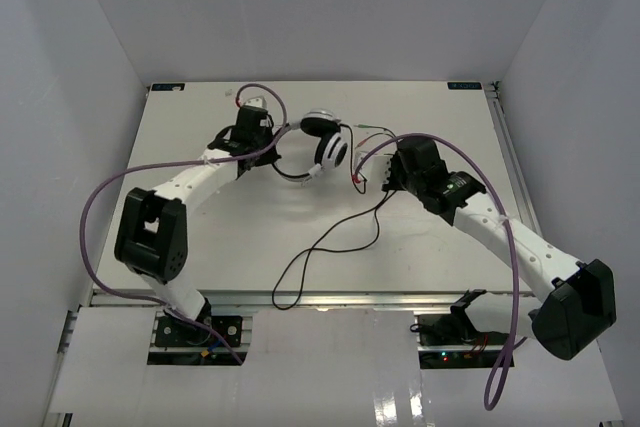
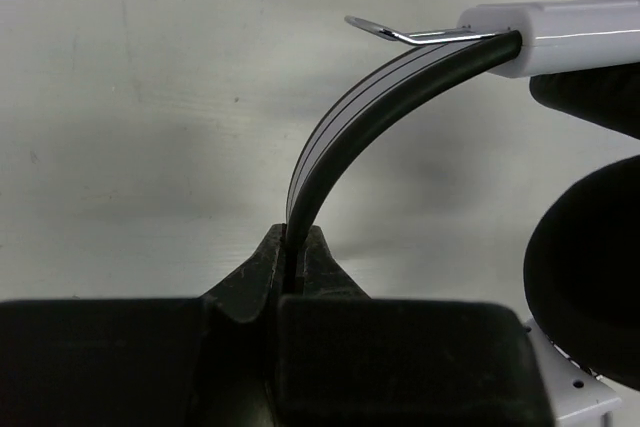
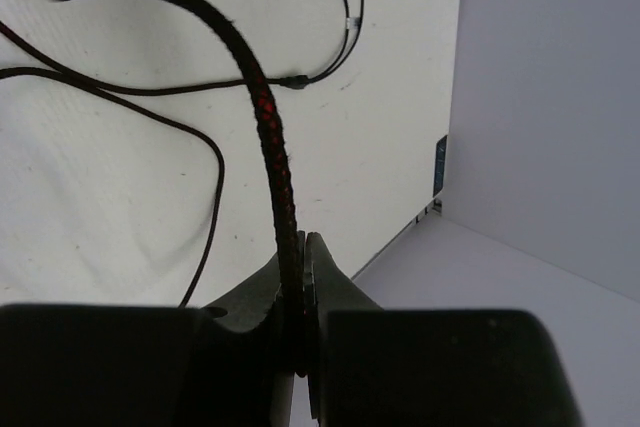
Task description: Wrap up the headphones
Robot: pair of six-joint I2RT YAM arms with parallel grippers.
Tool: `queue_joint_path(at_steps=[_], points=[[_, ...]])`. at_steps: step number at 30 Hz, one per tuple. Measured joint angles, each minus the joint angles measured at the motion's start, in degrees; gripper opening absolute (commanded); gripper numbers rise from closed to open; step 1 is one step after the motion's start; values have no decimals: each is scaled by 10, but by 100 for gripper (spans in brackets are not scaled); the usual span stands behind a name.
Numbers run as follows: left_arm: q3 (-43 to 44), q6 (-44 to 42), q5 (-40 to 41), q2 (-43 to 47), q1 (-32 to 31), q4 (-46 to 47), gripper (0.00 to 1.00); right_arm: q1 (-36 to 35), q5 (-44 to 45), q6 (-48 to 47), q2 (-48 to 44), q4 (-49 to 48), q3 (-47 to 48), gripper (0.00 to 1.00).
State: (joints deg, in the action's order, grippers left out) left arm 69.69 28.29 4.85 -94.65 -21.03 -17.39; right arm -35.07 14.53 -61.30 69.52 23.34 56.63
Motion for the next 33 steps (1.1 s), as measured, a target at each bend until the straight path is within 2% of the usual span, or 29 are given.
queue_joint_path(at_steps=[4,8,16,20,24,33], points=[[1,-51,54,-60,-46,-24,0,-2,5,-6,-7,4,20,8],[15,-83,76,-95,-91,-38,0,-11,-33,6,-7,21,54,8],[41,-108,75,-93,-148,-27,0,-16,-133,58,4,42,111,8],[4,-113,64,-53,-159,-6,0,10,-159,97,35,31,154,8],[-63,-113,40,29,-162,8,0,62,-188,142,48,17,172,8],[-149,-114,-79,171,-178,71,0,105,-284,214,94,7,187,8]])
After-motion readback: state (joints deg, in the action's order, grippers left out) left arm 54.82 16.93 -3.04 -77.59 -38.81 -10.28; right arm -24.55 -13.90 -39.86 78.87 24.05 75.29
